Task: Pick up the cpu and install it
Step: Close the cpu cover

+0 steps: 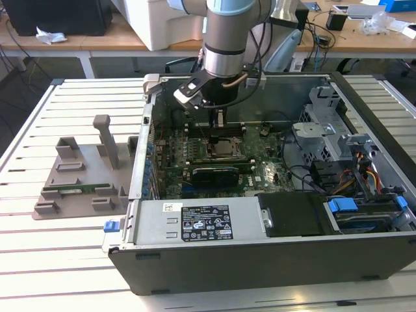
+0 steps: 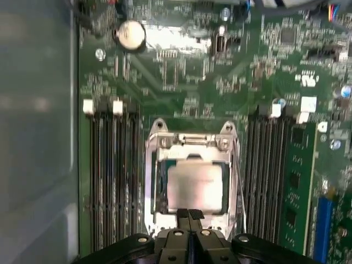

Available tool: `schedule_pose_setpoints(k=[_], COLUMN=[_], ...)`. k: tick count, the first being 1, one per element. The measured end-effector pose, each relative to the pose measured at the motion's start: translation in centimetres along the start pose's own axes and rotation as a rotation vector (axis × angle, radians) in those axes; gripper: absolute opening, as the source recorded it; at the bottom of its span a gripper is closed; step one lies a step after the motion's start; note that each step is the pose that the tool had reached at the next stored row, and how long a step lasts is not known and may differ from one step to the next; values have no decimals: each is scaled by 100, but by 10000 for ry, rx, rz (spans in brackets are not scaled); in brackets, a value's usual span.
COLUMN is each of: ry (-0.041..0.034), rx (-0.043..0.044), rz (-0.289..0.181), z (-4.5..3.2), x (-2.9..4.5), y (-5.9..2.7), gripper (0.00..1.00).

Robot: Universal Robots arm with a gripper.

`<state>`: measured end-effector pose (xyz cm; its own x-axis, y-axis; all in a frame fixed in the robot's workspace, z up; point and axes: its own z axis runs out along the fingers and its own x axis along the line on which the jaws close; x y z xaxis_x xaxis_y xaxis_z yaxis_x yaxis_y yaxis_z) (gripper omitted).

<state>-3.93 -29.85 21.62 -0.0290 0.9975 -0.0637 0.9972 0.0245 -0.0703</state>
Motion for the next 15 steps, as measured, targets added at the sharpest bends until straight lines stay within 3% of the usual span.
schedule_pose_setpoints(k=[2,3,4,8,15], ry=[-1,-5,-1,5,26], rx=[-1,-2,13,104,110], rz=[-2,-43,-48,-62,-90], z=[22,112,7,51,83], x=[2,10,2,-2,-7], y=[-25,-111,-47,-35,-33], gripper=[11,11,11,11,11])
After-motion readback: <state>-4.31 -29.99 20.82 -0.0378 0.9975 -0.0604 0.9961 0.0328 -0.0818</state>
